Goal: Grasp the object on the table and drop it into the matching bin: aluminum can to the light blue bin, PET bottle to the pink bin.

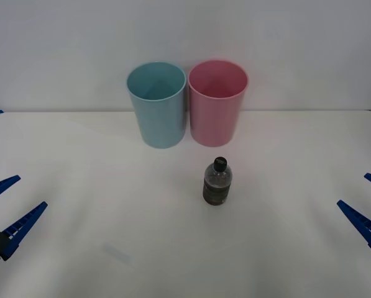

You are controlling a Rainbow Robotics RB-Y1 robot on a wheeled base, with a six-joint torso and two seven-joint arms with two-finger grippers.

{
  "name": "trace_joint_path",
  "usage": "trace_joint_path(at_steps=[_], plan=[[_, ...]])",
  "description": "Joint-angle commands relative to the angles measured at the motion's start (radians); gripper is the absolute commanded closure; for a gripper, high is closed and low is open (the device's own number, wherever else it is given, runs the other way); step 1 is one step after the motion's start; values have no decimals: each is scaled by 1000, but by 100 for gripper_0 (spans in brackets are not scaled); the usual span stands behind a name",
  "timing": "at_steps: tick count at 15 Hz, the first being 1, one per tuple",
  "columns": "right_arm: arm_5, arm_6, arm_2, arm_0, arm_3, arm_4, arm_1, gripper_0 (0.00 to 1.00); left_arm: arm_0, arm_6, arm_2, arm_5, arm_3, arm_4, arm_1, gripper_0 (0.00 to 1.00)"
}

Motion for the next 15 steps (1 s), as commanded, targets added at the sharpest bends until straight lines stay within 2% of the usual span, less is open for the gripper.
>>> trace_joint_path(at_steps=[1, 2, 7, 15], plan=[[0, 0, 0, 0, 0, 0, 0, 0, 0, 0, 0, 0, 0, 0, 0, 0], [1, 0, -1, -7, 4, -1, 30, 0, 0, 0, 0, 0, 0, 0, 0, 0], [24, 11, 40, -16, -2, -3, 26, 0, 0, 0, 0, 0, 0, 0, 0, 0], [74, 58, 148, -45, -2, 66, 19, 0, 0, 0, 0, 0, 0, 0, 0, 0]])
